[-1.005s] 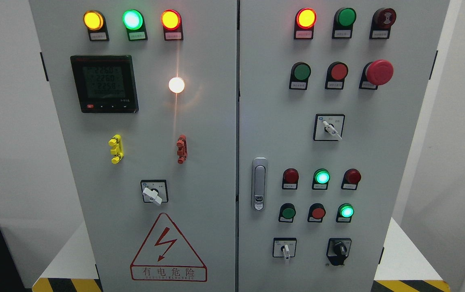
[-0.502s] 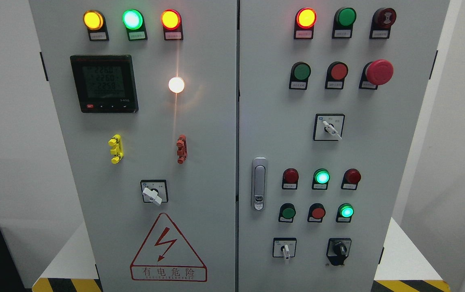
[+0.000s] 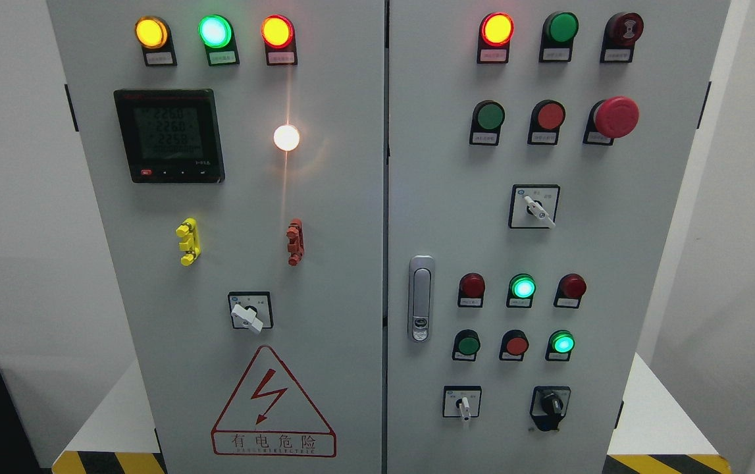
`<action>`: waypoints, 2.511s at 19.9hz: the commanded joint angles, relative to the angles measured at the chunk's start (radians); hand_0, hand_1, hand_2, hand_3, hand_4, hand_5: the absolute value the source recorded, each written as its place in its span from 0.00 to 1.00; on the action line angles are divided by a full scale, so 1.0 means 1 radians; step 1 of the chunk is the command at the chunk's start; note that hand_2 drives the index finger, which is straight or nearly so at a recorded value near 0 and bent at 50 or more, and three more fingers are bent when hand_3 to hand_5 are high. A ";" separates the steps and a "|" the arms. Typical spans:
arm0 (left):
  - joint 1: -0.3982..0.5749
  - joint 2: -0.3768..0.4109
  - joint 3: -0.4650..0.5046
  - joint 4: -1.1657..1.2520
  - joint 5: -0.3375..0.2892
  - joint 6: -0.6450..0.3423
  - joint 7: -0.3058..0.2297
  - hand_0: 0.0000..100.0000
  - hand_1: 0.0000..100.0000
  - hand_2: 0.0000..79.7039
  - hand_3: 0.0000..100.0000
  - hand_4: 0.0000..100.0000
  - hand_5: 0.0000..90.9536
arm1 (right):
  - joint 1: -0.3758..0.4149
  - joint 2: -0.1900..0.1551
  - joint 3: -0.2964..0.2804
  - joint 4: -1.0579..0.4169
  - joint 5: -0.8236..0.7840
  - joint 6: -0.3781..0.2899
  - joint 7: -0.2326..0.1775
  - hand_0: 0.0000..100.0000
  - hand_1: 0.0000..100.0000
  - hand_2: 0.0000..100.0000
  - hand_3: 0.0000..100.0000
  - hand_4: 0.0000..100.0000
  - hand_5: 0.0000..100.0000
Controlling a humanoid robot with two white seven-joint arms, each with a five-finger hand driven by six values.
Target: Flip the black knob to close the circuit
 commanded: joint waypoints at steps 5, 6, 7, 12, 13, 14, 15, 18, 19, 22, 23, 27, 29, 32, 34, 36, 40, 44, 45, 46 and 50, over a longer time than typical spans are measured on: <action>0.000 0.000 0.000 0.000 0.000 0.000 0.001 0.12 0.56 0.00 0.00 0.00 0.00 | -0.143 0.085 -0.035 -0.291 0.175 0.004 0.062 0.00 0.00 0.88 1.00 0.89 0.85; 0.000 0.000 0.000 0.000 0.000 0.000 0.001 0.12 0.56 0.00 0.00 0.00 0.00 | -0.160 0.087 -0.034 -0.291 0.177 0.006 0.065 0.00 0.00 0.88 1.00 0.90 0.85; 0.000 0.000 0.000 0.000 0.000 0.000 0.001 0.12 0.56 0.00 0.00 0.00 0.00 | -0.180 0.087 -0.034 -0.289 0.178 0.015 0.067 0.00 0.00 0.89 1.00 0.90 0.85; 0.000 0.000 0.000 0.000 0.000 0.000 0.001 0.12 0.56 0.00 0.00 0.00 0.00 | -0.261 0.088 -0.034 -0.263 0.201 0.035 0.097 0.00 0.00 0.89 1.00 0.90 0.86; 0.000 0.000 0.000 0.000 0.000 0.000 0.001 0.12 0.56 0.00 0.00 0.00 0.00 | -0.272 0.088 -0.034 -0.256 0.204 0.035 0.097 0.00 0.00 0.89 1.00 0.90 0.86; 0.000 0.000 0.000 0.000 0.000 0.000 0.001 0.12 0.56 0.00 0.00 0.00 0.00 | -0.281 0.088 -0.034 -0.248 0.215 0.035 0.097 0.00 0.00 0.89 1.00 0.90 0.86; 0.000 0.000 0.000 0.000 0.000 0.000 0.001 0.12 0.56 0.00 0.00 0.00 0.00 | -0.295 0.088 -0.035 -0.242 0.227 0.035 0.097 0.00 0.00 0.89 1.00 0.90 0.86; 0.000 0.000 0.000 0.000 0.000 0.000 0.001 0.12 0.56 0.00 0.00 0.00 0.00 | -0.333 0.088 -0.034 -0.222 0.236 0.049 0.099 0.00 0.00 0.89 1.00 0.90 0.86; 0.000 0.000 0.000 0.000 0.000 0.000 0.001 0.12 0.56 0.00 0.00 0.00 0.00 | -0.352 0.090 -0.035 -0.208 0.238 0.049 0.097 0.00 0.00 0.89 1.00 0.90 0.86; 0.000 0.000 0.000 0.000 0.000 0.000 0.001 0.12 0.56 0.00 0.00 0.00 0.00 | -0.396 0.096 -0.035 -0.182 0.253 0.050 0.097 0.00 0.00 0.89 1.00 0.90 0.86; 0.000 0.000 0.000 0.000 0.000 0.000 0.001 0.12 0.56 0.00 0.00 0.00 0.00 | -0.413 0.096 -0.035 -0.168 0.258 0.050 0.097 0.00 0.00 0.89 1.00 0.90 0.86; 0.000 0.000 0.000 0.000 0.000 0.000 0.001 0.12 0.56 0.00 0.00 0.00 0.00 | -0.459 0.094 -0.035 -0.107 0.279 0.064 0.097 0.00 0.00 0.88 1.00 0.90 0.86; 0.000 0.000 0.000 0.000 0.000 0.000 0.001 0.12 0.56 0.00 0.00 0.00 0.00 | -0.465 0.093 -0.035 -0.086 0.284 0.064 0.097 0.00 0.00 0.88 1.00 0.90 0.86; 0.000 0.000 0.000 0.000 0.000 0.000 0.001 0.12 0.56 0.00 0.00 0.00 0.00 | -0.471 0.088 -0.037 -0.072 0.286 0.073 0.097 0.00 0.00 0.88 1.00 0.90 0.86; 0.000 0.000 0.000 0.000 0.000 0.000 0.001 0.12 0.56 0.00 0.00 0.00 0.00 | -0.482 0.088 -0.037 -0.072 0.286 0.075 0.097 0.00 0.00 0.88 1.00 0.90 0.86; 0.000 0.000 0.000 0.000 0.000 0.000 0.001 0.12 0.56 0.00 0.00 0.00 0.00 | -0.496 0.087 -0.037 -0.069 0.286 0.075 0.099 0.00 0.00 0.88 1.00 0.90 0.86; 0.000 0.000 0.000 0.000 0.000 0.000 0.001 0.12 0.56 0.00 0.00 0.00 0.00 | -0.511 0.085 -0.038 -0.059 0.286 0.076 0.111 0.00 0.00 0.88 1.00 0.90 0.85; 0.000 0.000 0.000 0.000 0.000 0.000 0.001 0.12 0.56 0.00 0.00 0.00 0.00 | -0.522 0.084 -0.040 -0.064 0.286 0.076 0.119 0.00 0.00 0.88 1.00 0.90 0.85; 0.000 0.000 0.000 0.000 0.000 0.000 0.001 0.12 0.56 0.00 0.00 0.00 0.00 | -0.524 0.082 -0.040 -0.064 0.286 0.076 0.120 0.00 0.00 0.88 1.00 0.90 0.85; 0.000 0.000 0.000 0.000 0.000 0.000 0.001 0.12 0.56 0.00 0.00 0.00 0.00 | -0.524 0.082 -0.041 -0.067 0.286 0.076 0.128 0.00 0.00 0.88 1.00 0.90 0.85; 0.000 0.000 0.000 0.000 0.000 0.000 0.001 0.12 0.56 0.00 0.00 0.00 0.00 | -0.531 0.082 -0.053 -0.073 0.287 0.076 0.132 0.00 0.00 0.88 1.00 0.90 0.85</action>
